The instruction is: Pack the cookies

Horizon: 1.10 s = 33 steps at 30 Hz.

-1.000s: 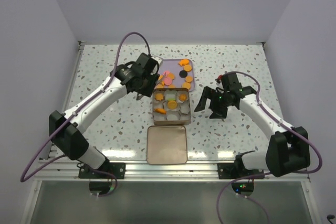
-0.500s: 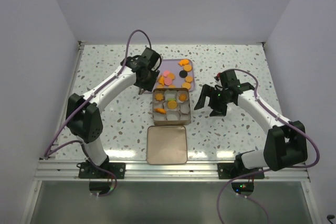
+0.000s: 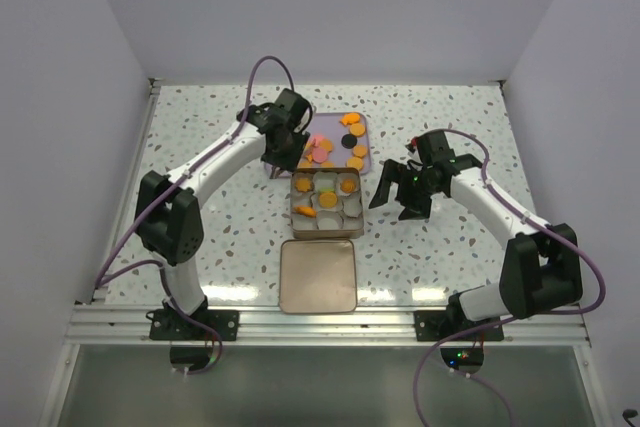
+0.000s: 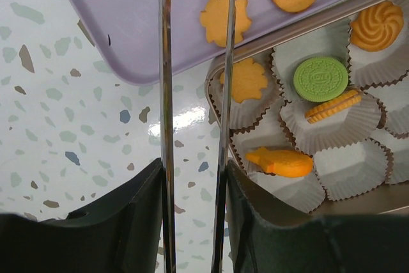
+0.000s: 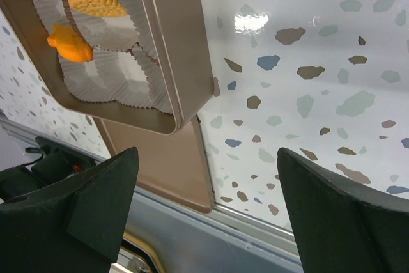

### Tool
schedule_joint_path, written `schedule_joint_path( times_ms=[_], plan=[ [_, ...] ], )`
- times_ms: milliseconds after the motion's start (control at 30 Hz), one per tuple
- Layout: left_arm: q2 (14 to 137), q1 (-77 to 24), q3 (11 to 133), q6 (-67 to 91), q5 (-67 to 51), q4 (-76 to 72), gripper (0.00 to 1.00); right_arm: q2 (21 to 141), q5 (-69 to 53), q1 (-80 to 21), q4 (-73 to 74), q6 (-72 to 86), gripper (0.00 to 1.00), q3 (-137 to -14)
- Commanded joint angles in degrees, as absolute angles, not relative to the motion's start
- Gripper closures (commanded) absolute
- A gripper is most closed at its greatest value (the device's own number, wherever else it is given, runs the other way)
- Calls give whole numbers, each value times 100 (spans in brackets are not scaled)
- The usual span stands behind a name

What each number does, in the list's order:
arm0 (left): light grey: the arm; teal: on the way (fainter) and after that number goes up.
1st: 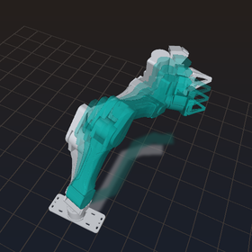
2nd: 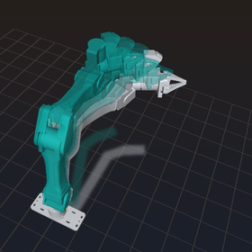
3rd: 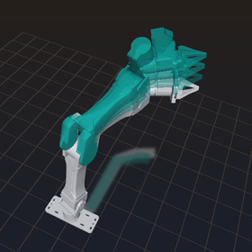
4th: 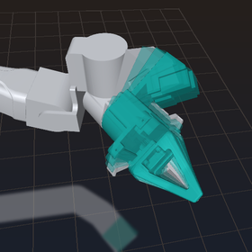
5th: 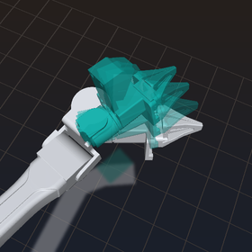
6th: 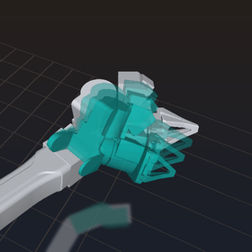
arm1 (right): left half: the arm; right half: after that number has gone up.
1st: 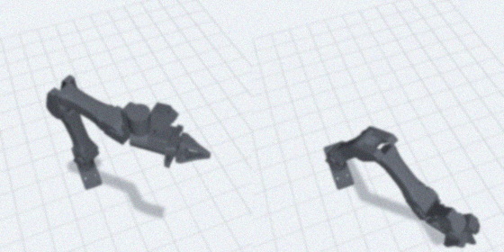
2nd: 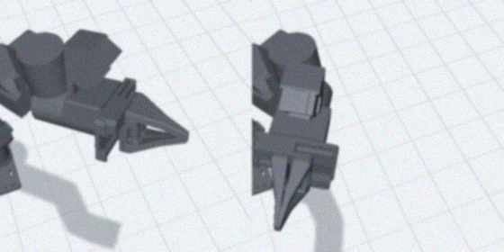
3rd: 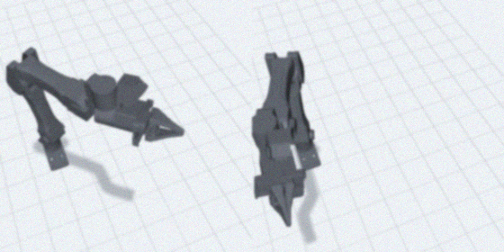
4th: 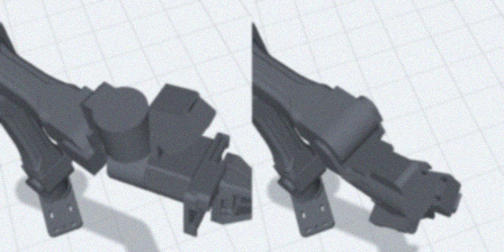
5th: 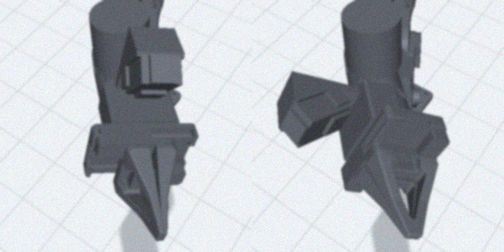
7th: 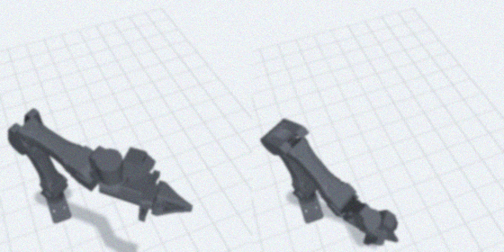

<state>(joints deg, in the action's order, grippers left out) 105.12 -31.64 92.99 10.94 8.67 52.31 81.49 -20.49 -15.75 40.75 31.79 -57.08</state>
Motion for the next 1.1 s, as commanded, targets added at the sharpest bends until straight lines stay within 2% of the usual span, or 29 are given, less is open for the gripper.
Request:
schedule_joint_path(
  times_ms=[0,200,633,833,867,967,1067],
  plan=[
    [10494,-3208,9571,1178,765,5080,55,8174,-2074,-1600,4122,3024,7,-5889],
    [10634,-3366,9536,1178,799,5247,55,8147,-2109,-1591,4104,3006,7,-5818],
    [10942,-3402,9800,1424,1626,5818,55,8077,-2065,-1582,4140,3006,7,-5836],
    [10925,-3322,9782,1415,1521,5845,63,8042,-2039,-1582,4166,2997,7,-5836],
    [10925,-3322,9782,1406,1486,5836,69,8042,-2039,-1582,4166,2997,7,-5836],
    [10916,-3314,9730,1397,1398,5801,74,8025,-2039,-1582,4175,3006,7,-5836],
    [10820,-3305,9738,1397,1397,5757,75,7998,-2022,-1582,4192,3015,7,-5845]
  ],
)
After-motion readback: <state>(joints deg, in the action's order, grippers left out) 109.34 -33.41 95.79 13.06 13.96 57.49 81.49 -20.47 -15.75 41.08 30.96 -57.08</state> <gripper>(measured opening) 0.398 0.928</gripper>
